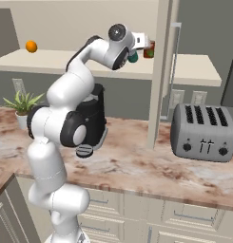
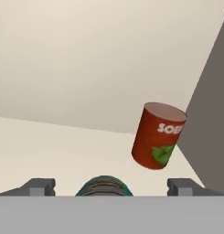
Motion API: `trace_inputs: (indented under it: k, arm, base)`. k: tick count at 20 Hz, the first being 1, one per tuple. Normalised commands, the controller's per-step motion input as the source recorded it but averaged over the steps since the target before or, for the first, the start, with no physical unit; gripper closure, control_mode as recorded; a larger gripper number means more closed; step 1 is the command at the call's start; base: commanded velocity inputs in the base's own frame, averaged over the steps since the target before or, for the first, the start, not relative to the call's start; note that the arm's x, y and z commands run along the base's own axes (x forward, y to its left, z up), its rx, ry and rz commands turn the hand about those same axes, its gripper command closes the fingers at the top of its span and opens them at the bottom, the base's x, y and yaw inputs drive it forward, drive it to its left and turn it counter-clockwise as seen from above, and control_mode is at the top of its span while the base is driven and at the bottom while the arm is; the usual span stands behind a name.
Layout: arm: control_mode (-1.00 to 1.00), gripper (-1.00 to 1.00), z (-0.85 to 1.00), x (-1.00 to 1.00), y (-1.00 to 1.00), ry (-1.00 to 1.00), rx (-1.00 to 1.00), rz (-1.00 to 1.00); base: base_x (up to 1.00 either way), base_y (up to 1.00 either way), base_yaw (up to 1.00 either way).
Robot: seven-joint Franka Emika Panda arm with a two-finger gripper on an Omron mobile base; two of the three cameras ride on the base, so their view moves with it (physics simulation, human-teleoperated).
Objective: Pick the cans from the counter and place them in their designated side in the cabinet.
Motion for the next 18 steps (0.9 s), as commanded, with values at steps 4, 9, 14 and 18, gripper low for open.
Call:
trace_inputs:
  k: [4,9,14,18]
  arm:
    - [-1.00,-1.00,-0.06,0.40,-0.08,-0.02,0.00,0.01]
    - [-1.00,-1.00,-0.01,0.10,-0.16,-0.08,0.00,0.03]
    - [-1.00,-1.00,0.00,0.01,-0.11,-0.13,0.00,0.05]
    - [-1.00,-1.00,0.00,-0.02,-0.06,-0.14,0.00,0.06]
  base:
    - [0.00,0.00,0.00]
    - [0.00,0.00,0.00]
    - [0.00,0.00,0.00]
    - [0.00,0.00,0.00]
